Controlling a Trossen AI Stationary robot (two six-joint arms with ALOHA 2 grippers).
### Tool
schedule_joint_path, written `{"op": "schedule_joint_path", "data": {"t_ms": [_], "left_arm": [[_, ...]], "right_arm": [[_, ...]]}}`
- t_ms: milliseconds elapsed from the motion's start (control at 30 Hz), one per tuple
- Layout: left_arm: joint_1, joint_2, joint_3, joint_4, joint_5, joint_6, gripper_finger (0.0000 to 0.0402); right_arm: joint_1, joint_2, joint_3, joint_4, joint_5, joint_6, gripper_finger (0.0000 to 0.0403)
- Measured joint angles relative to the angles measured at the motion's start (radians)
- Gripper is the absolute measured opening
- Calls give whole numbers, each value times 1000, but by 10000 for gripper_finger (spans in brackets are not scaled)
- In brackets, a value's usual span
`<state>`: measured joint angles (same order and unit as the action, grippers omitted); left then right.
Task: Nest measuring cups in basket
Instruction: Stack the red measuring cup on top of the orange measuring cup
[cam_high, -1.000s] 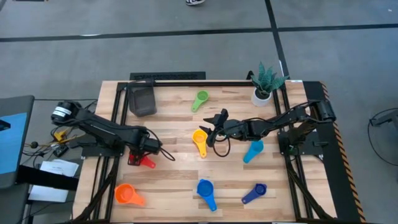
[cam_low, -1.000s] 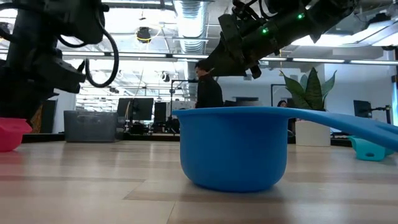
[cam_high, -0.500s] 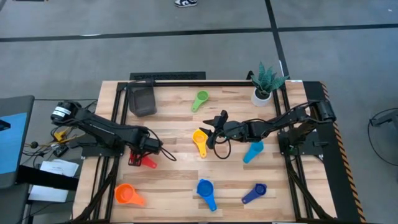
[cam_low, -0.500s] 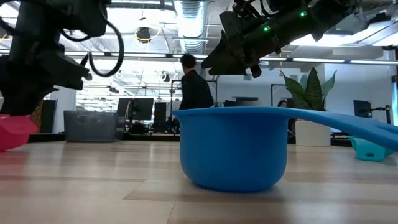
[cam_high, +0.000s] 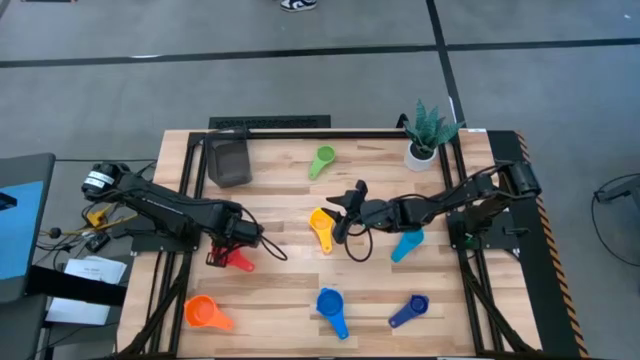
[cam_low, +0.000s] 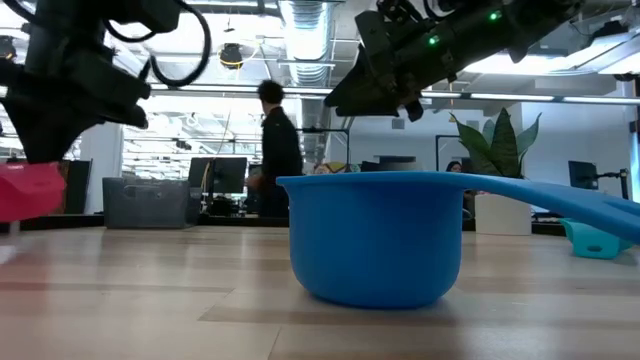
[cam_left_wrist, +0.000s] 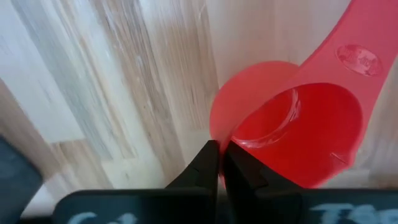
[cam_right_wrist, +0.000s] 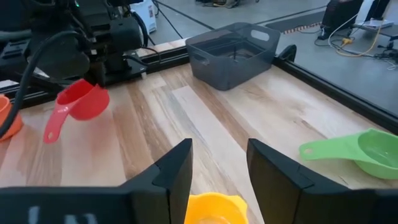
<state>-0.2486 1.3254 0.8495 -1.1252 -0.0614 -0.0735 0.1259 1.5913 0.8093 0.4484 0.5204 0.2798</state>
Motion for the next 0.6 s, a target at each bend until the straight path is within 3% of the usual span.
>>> {"op": "schedule_joint_path", "data": {"t_ms": [200,367,600], "left_arm": [[-60,-6,80,-123,2,-27,1],[-117,-19,165,-206,7,-137,1],[-243,-36,221,-236,147,-271,1]], "right_arm": [[8,0,0,2,7,1,162],[9,0,0,3,9,8,153],[9,0,0,17,8,11,140]]}}
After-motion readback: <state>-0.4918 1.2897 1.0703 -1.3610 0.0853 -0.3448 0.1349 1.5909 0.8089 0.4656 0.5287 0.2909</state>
